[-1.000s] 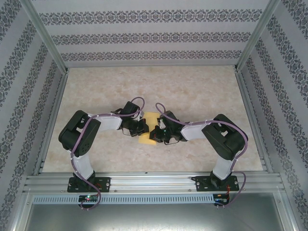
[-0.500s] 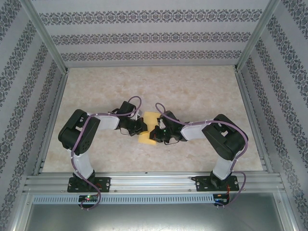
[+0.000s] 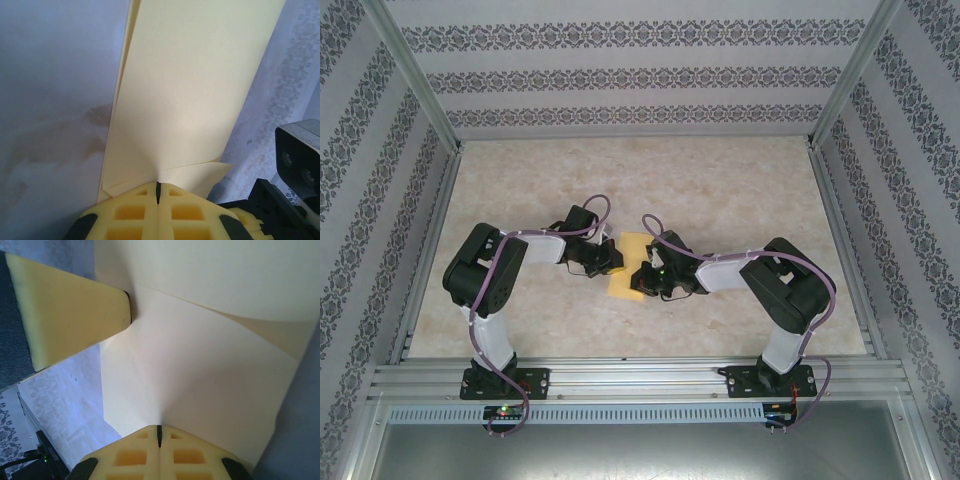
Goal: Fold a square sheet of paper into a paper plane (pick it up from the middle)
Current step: Fold the triangle a second time at the center of the table.
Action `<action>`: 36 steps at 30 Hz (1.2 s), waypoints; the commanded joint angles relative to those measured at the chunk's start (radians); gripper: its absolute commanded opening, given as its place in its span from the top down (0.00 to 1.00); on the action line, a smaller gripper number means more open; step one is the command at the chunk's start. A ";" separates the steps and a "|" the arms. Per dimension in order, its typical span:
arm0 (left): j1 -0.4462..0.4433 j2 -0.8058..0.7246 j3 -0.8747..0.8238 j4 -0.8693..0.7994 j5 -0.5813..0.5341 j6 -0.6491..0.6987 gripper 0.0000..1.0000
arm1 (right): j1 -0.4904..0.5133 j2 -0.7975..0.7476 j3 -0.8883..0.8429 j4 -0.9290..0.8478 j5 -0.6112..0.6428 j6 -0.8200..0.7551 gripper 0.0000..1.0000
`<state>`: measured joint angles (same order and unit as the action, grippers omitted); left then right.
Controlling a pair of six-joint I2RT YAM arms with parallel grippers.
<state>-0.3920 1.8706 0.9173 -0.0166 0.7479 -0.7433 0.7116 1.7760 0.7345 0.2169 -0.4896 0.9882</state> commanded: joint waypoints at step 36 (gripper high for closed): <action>0.015 0.000 -0.012 -0.011 -0.001 0.010 0.97 | 0.004 -0.064 0.084 -0.101 0.019 -0.028 0.95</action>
<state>-0.3779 1.8709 0.9161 -0.0162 0.7559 -0.7403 0.7219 1.7287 0.8288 0.1040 -0.4789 0.9627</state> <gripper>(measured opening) 0.057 0.059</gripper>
